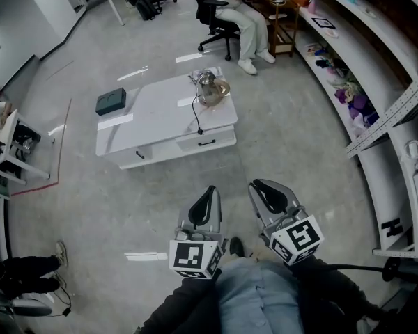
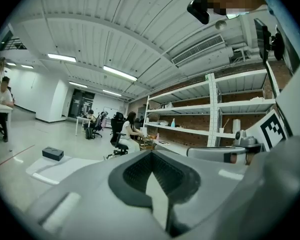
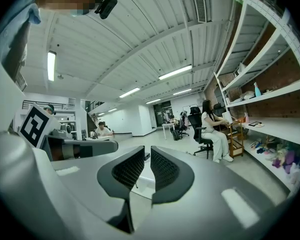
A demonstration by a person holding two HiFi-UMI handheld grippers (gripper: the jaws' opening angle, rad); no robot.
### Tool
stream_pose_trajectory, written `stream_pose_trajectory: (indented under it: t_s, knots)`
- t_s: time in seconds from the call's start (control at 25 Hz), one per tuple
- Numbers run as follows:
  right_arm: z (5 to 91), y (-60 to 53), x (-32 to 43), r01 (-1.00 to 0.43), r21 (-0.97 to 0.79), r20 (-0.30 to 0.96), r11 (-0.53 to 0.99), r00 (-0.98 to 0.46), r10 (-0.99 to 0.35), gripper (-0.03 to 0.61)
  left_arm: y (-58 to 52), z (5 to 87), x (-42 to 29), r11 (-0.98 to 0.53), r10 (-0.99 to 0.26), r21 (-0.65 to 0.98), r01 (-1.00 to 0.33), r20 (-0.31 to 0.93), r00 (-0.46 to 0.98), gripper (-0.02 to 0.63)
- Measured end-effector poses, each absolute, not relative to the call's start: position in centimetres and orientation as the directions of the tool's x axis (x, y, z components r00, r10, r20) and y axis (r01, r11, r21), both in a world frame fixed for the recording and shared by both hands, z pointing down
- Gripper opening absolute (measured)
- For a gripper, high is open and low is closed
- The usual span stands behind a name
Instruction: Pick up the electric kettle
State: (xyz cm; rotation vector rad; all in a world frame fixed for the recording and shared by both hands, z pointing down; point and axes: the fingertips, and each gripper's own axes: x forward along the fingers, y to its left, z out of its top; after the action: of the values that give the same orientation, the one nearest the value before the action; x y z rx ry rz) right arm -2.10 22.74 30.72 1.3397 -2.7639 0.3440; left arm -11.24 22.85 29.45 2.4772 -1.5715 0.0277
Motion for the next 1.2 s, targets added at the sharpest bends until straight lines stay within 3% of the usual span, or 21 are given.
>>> stream_pose_trajectory:
  t_s: [0.88,1.2]
  knots:
    - [32.7,5.0,2.2,-0.76,-0.225,0.154,0.609,-0.645,-0.748,0.051,5.5,31.4,-6.5,-0.39,-0.879,0.14,-0.91,0.237,0.413,0.002]
    - [31.2,-1.5,3.6,-0.73,-0.21,0.109,0.651,-0.679,-0.726,0.046,-0.5,29.8,-4.4,-0.382,-0.896,0.107,-0.918,0.201,0.396,0.002]
